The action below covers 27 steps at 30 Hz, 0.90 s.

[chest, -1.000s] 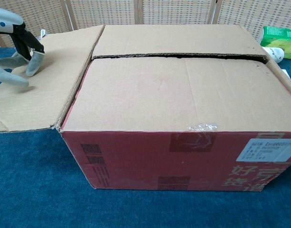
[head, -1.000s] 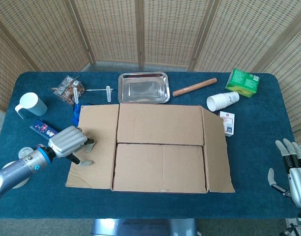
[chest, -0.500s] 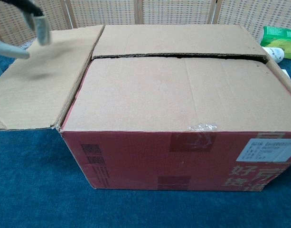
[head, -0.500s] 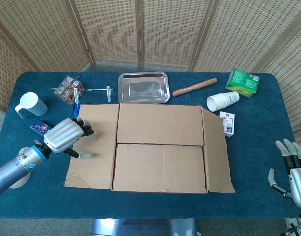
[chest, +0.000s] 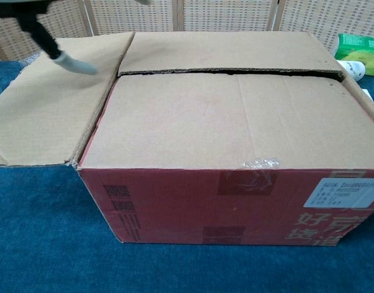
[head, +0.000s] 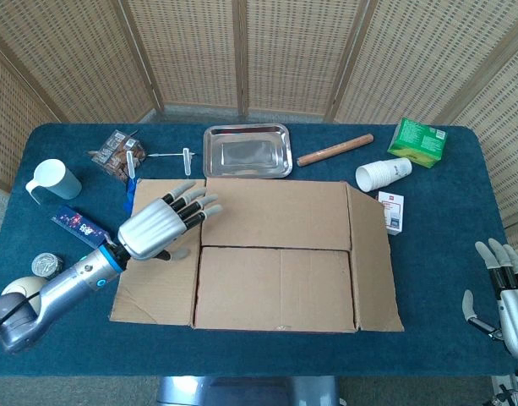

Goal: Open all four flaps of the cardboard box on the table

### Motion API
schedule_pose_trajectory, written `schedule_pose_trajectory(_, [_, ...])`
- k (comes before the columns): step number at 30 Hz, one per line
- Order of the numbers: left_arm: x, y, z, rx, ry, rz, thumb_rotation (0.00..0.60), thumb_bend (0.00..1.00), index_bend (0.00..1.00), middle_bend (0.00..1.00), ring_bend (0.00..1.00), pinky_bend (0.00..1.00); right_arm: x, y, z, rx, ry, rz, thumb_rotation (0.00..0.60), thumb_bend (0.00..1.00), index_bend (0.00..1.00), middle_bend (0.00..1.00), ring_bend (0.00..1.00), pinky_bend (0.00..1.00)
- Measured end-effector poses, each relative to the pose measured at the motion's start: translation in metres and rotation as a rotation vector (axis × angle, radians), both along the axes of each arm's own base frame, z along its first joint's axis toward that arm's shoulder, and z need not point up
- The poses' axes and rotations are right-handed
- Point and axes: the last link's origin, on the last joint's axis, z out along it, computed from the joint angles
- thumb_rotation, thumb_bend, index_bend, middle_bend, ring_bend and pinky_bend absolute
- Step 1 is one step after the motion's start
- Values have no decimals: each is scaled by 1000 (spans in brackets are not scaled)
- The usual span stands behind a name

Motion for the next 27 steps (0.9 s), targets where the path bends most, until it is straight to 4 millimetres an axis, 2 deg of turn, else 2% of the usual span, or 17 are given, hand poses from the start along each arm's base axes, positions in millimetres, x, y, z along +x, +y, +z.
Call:
schedule_pose_trajectory(6, [37,-3,-33,-52,-31,-18,541,6,21,0,0,0,-2,1,3,-4,-10,-3,258,555,0,0,0,0])
schedule_pose_trajectory(8, [44,-4,-38,-64,-31,-20,542,6,22,0,0,0,-2,1,4,-6,-13,-4,258,555,0,0,0,0])
schedule_pose_trajectory(10, [48,-5,-42,-61,-25,-33,545,6,22,0,0,0,-3,1,5,-5,-16,-4,258,555,0,0,0,0])
schedule_pose_trajectory(14, [55,-3,-51,-49,-16,-51,595,6,22,0,0,0,-3,1,5,-2,-20,-2,258,556,0,0,0,0])
schedule_pose_trajectory(27, [70,13,-68,24,11,-74,600,8,22,0,0,0,-4,0,5,5,-24,-3,254,556,0,0,0,0])
